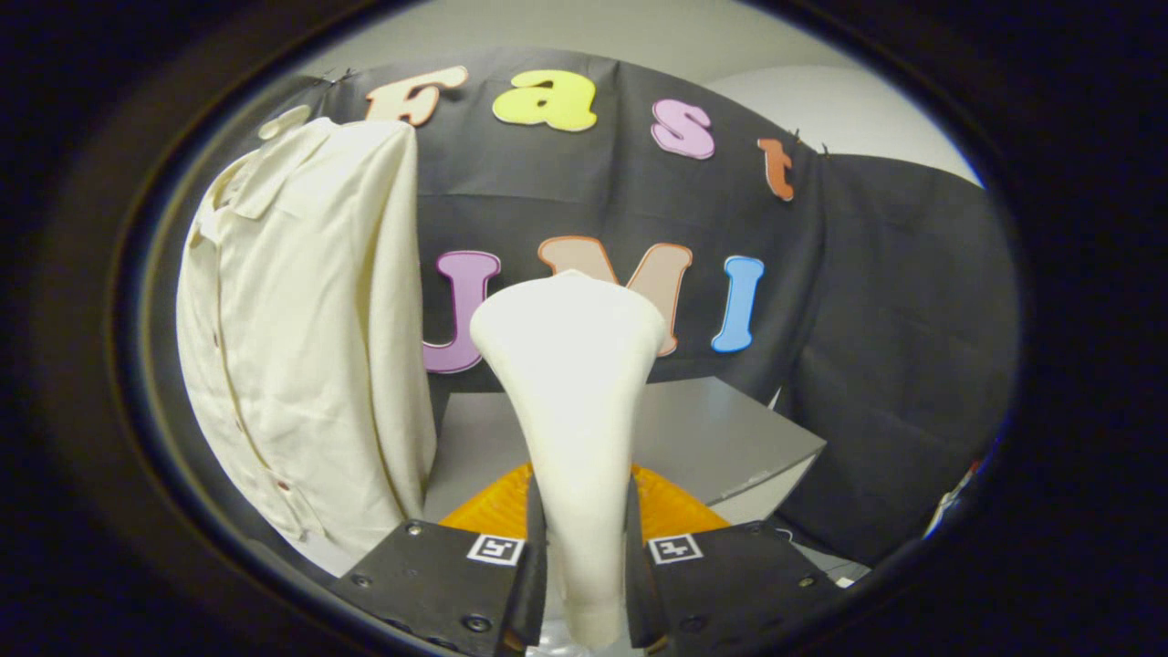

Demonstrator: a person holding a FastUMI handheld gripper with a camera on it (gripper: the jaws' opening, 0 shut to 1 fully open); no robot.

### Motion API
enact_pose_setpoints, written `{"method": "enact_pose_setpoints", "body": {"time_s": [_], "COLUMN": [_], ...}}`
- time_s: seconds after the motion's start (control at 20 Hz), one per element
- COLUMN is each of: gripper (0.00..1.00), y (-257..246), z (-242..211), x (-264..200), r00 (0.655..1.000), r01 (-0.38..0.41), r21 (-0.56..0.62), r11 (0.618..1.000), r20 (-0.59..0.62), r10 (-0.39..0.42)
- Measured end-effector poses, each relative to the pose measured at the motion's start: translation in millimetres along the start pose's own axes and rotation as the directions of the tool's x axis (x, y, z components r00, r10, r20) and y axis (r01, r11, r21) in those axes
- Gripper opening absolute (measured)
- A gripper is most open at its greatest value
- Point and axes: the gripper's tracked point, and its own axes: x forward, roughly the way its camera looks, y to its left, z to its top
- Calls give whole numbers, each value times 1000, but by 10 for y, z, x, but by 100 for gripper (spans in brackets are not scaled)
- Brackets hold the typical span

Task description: Iron the clothes twice with a garment steamer, once on the left side and once on the right side.

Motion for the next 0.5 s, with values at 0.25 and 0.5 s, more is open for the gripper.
{"method": "enact_pose_setpoints", "body": {"time_s": [0.25, 0.5], "gripper": [35, 35], "y": [558, 1330], "z": [360, 581], "x": [-870, -1558], "r00": [996, 983], "r01": [-22, -103], "r21": [-17, 42], "r11": [1000, 994], "r20": [90, 154], "r10": [23, 95]}}
